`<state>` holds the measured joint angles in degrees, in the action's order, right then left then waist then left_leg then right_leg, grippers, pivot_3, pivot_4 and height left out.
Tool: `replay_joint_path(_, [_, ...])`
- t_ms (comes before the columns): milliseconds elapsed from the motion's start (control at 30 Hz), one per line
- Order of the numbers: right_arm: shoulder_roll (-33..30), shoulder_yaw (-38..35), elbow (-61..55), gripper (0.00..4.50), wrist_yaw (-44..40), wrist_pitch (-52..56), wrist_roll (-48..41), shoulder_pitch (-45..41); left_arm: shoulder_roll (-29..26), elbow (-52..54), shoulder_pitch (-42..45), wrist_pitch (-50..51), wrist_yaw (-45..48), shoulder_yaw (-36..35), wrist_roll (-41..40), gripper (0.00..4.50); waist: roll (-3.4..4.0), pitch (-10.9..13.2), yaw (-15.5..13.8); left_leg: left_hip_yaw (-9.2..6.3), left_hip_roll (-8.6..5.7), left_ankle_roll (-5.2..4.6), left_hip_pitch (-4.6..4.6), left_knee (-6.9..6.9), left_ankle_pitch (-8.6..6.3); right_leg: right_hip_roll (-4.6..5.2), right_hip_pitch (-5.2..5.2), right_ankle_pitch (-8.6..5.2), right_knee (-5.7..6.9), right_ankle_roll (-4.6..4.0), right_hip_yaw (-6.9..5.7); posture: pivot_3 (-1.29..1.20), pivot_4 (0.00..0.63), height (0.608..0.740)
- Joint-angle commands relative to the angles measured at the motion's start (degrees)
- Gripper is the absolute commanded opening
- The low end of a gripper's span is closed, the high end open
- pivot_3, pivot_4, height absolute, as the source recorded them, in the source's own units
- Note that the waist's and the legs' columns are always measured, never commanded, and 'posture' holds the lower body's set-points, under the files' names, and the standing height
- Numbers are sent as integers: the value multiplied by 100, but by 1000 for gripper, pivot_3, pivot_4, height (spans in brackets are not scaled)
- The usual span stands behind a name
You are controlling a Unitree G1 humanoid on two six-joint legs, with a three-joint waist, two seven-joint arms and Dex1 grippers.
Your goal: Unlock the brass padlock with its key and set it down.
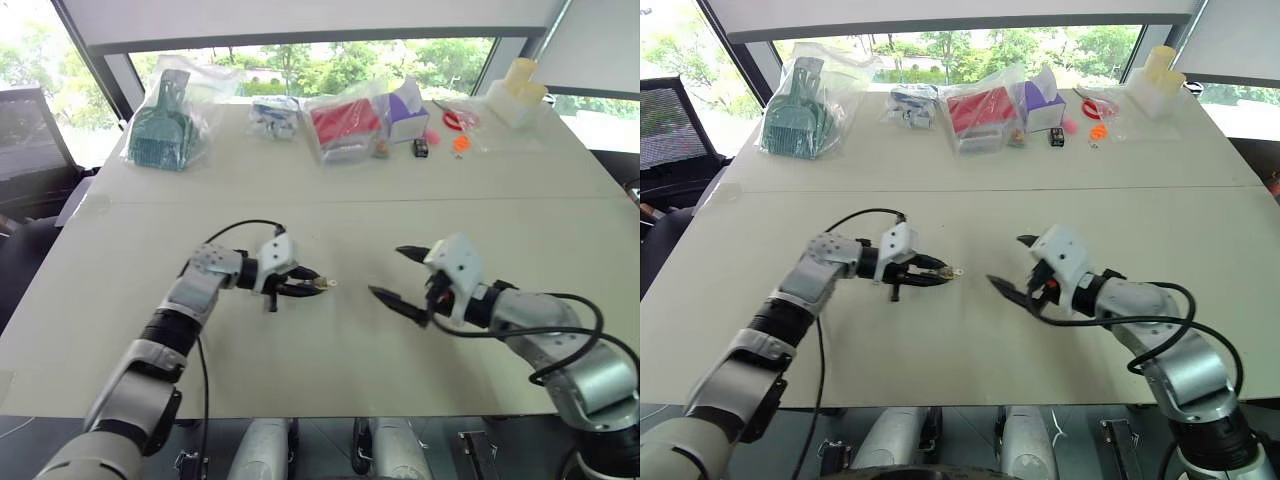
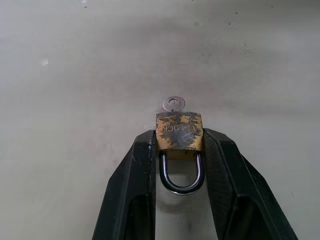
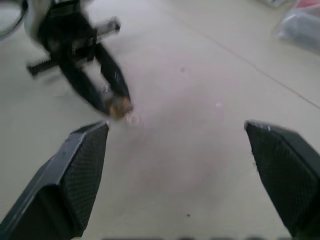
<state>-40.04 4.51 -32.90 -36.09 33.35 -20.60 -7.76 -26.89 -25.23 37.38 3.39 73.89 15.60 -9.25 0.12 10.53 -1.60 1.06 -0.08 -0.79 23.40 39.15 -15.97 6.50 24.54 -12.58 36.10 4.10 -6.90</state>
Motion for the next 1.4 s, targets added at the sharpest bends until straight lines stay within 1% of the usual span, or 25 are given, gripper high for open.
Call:
replay_joint_path(33, [-2, 455, 246, 4500, -134, -911, 740, -384, -311, 608, 223, 392, 332, -383, -403, 759, -2, 1, 2, 5, -1, 0, 0, 1, 0, 1, 0, 0, 0, 0, 5, 0, 150, 740])
replay_joint_path(100, [33, 584, 489, 4500, -159, -1239, 1008, -546, -405, 710, 301, 538, 371, -473, -481, 759, -3, 2, -32, 9, -6, 0, 0, 4, 0, 8, 0, 0, -1, 1, 9, 0, 150, 740])
replay_joint_path(200, [68, 926, 1133, 4500, -101, -2050, 1769, -1007, -569, 852, 518, 831, 421, -678, -658, 759, -9, 4, -53, 17, -9, 0, -1, 5, 0, 10, 0, 2, -4, 5, 16, 0, 150, 740])
replay_joint_path(400, [302, 1349, 1980, 4500, -20, -3086, 2717, -1647, -543, 875, 653, 926, 396, -689, -665, 759, -14, 8, -39, 22, -10, 0, -1, 3, 0, 9, 2, 3, -3, 10, 19, 0, 150, 740])
replay_joint_path(600, [597, 1486, 2383, 4500, -46, -3554, 3115, -1936, -395, 899, 694, 931, 319, -649, -621, 759, -19, 11, -34, 25, -10, 0, -2, 4, 1, 8, 2, 5, -1, 13, 22, 0, 150, 740])
replay_joint_path(800, [799, 1459, 2492, 4500, -76, -3678, 3281, -2051, -290, 806, 704, 840, 248, -628, -540, 759, -20, 11, -24, 27, -10, 0, -2, 4, 1, 8, 2, 6, -1, 13, 24, 0, 150, 740])
replay_joint_path(833, [840, 1446, 2501, 3941, -77, -3658, 3286, -2069, -278, 794, 706, 825, 241, -631, -529, 759, -20, 11, -17, 27, -10, 1, -2, 4, 1, 8, 2, 6, -1, 13, 24, 0, 150, 740])
replay_joint_path(867, [867, 1448, 2510, 3652, -92, -3655, 3302, -2091, -260, 772, 713, 805, 224, -636, -519, 759, -20, 11, -11, 27, -10, 0, -2, 4, 1, 8, 2, 6, 0, 13, 24, 0, 150, 740])
replay_joint_path(1067, [964, 1468, 2558, 428, -164, -3685, 3381, -2155, -214, 638, 756, 709, 185, -632, -486, 759, -20, 11, 43, 27, -10, 1, -2, 4, 1, 8, 2, 6, 0, 13, 25, 0, 150, 740])
replay_joint_path(1100, [974, 1465, 2564, 21, -173, -3689, 3389, -2159, -213, 626, 757, 695, 184, -630, -483, 759, -20, 11, 64, 26, -10, 1, -2, 4, 1, 8, 2, 6, 1, 13, 25, 0, 150, 740])
replay_joint_path(1267, [1020, 1492, 2508, 21, -295, -3669, 3397, -2222, -232, 593, 699, 424, 194, -562, -370, 759, -21, 12, 106, 29, -10, 0, -4, 3, 1, 8, 2, 7, 1, 14, 28, 0, 150, 740])
replay_joint_path(1400, [1034, 1583, 2464, 21, -571, -3612, 3348, -2324, -169, 590, 679, 204, 144, -545, -285, 759, -21, 12, 102, 29, -10, 0, -5, 3, 1, 6, 2, 7, 1, 14, 28, 0, 150, 740])
